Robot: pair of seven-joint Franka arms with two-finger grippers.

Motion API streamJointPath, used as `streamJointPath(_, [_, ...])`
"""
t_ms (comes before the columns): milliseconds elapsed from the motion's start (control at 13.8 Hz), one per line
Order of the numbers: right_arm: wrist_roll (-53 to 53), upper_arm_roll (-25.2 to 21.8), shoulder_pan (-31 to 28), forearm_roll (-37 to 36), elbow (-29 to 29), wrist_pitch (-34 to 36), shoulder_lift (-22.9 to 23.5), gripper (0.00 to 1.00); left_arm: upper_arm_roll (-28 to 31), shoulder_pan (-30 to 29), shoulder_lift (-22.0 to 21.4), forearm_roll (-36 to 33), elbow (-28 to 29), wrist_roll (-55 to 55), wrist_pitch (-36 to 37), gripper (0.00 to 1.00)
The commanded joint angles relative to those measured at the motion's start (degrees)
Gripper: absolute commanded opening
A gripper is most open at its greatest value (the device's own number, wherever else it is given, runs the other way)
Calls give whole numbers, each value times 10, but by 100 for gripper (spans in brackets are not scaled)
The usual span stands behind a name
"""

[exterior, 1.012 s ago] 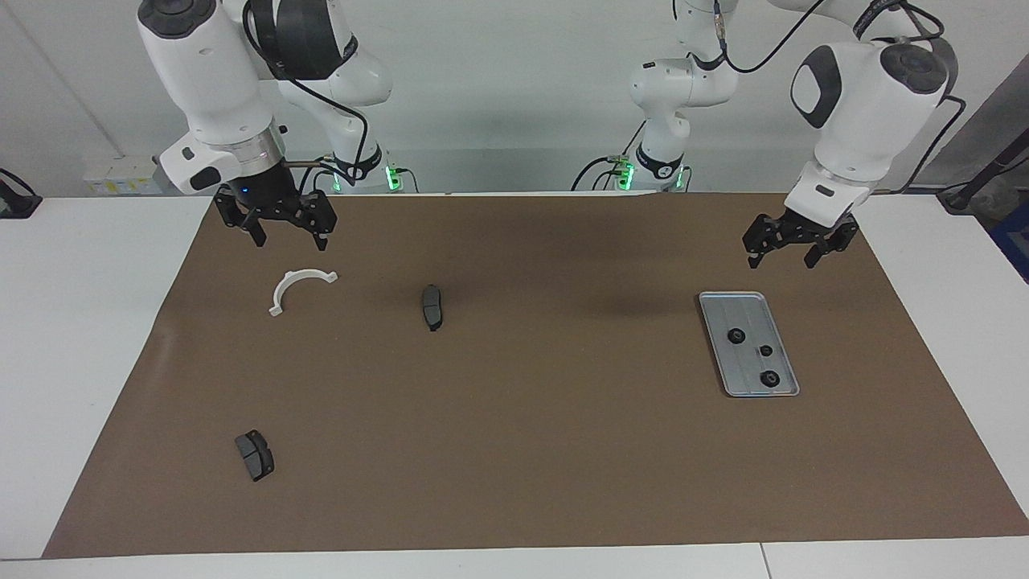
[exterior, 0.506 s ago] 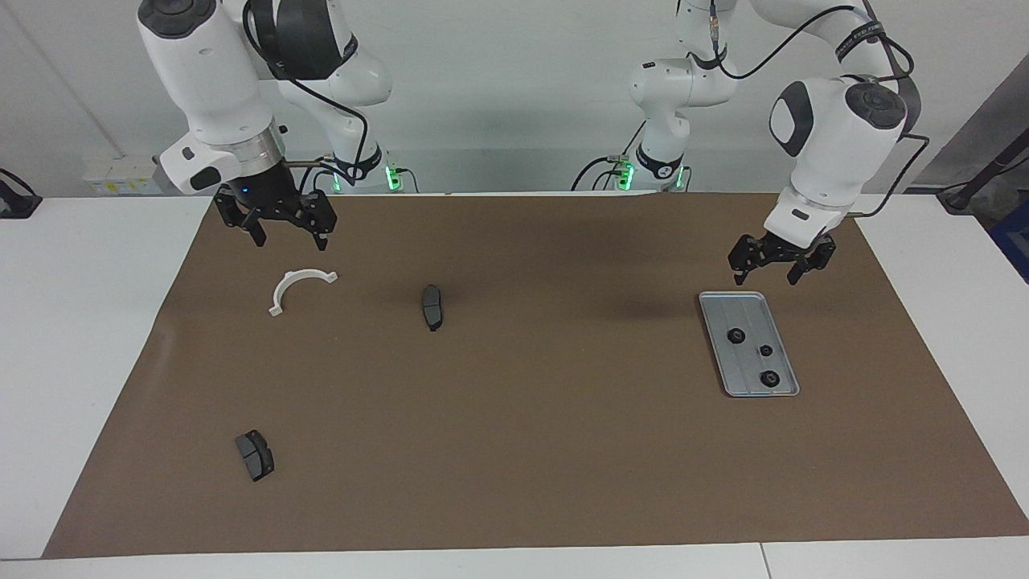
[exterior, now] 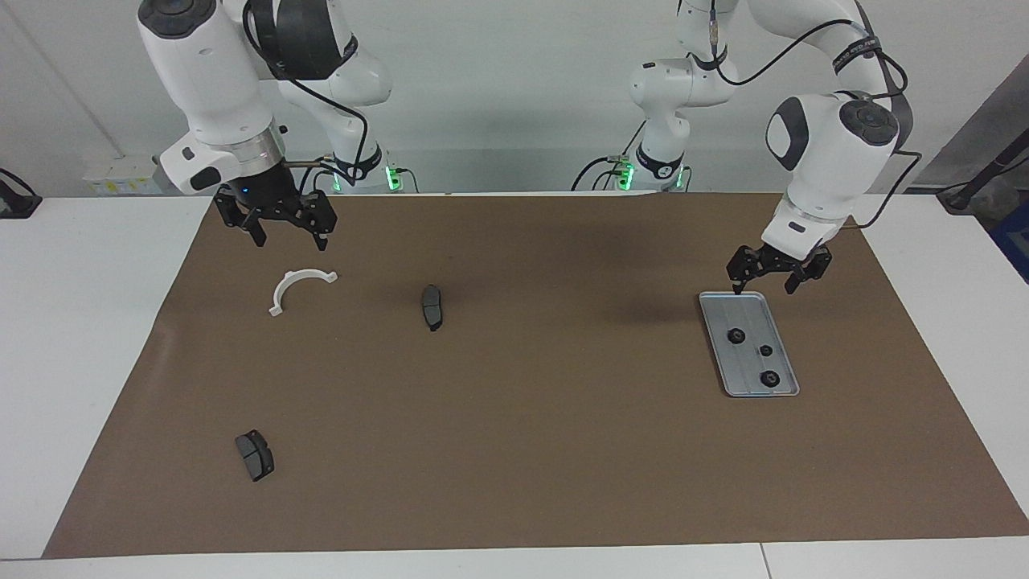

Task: Place bearing gear from tray to pile
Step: 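Move the left gripper down over a black ring on the tray, then grasp the black ring with the left gripper and lift it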

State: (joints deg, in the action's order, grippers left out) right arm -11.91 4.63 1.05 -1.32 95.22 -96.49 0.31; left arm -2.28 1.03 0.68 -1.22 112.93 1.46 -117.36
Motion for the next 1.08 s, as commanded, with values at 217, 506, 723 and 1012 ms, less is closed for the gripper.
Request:
streamJointPath(217, [22, 2, -8, 18, -6, 11, 2, 100, 1, -12, 12, -8, 42, -5, -71, 100])
streamJointPath(506, [21, 2, -8, 18, -6, 10, 2, 100, 1, -31, 29, -1, 77, -3, -129, 95])
streamJointPath(723, [17, 2, -3, 18, -6, 11, 2, 100, 1, -30, 64, 3, 79, -16, -154, 72])
streamJointPath(1012, [16, 2, -3, 17, -6, 11, 1, 100, 1, -26, 107, 3, 80, -53, -202, 63])
